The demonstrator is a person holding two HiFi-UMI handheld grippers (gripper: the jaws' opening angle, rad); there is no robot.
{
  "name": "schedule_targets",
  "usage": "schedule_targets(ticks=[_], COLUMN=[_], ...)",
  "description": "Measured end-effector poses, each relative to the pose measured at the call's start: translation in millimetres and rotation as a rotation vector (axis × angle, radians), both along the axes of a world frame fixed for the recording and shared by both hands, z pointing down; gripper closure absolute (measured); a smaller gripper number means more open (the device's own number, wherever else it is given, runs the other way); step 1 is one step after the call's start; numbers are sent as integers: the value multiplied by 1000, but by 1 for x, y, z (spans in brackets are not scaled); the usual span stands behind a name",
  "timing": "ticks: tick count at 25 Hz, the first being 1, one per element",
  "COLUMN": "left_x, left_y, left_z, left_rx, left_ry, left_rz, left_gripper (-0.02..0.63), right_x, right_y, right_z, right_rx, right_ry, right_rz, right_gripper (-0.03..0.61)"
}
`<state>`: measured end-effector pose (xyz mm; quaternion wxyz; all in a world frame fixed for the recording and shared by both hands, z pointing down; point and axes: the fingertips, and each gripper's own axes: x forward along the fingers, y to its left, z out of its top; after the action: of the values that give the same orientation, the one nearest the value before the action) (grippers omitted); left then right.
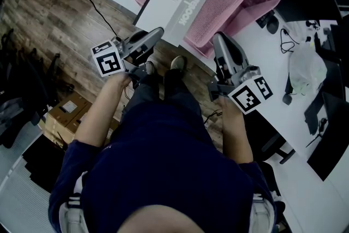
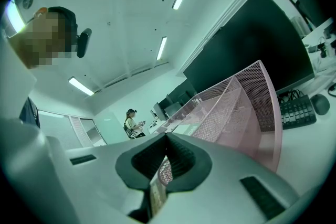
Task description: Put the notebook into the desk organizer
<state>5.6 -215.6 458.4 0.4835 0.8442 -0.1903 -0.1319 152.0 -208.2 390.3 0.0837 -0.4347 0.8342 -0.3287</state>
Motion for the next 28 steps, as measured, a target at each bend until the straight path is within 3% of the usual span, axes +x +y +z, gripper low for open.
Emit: schedule_targets(ticks=[13, 28], left_x=[-7, -40], left_y=[4, 10], left_z=[-1, -4], left_rx=[2, 13], left_ry=[5, -22], left_rz=[43, 37], left_gripper=[495, 492], right_x=[-10, -36], right_y=[1, 8], right_z=[0, -11], right_rx=[-2, 20], right_ry=[-5, -8], right_rz=[10, 28], right_gripper=[574, 574])
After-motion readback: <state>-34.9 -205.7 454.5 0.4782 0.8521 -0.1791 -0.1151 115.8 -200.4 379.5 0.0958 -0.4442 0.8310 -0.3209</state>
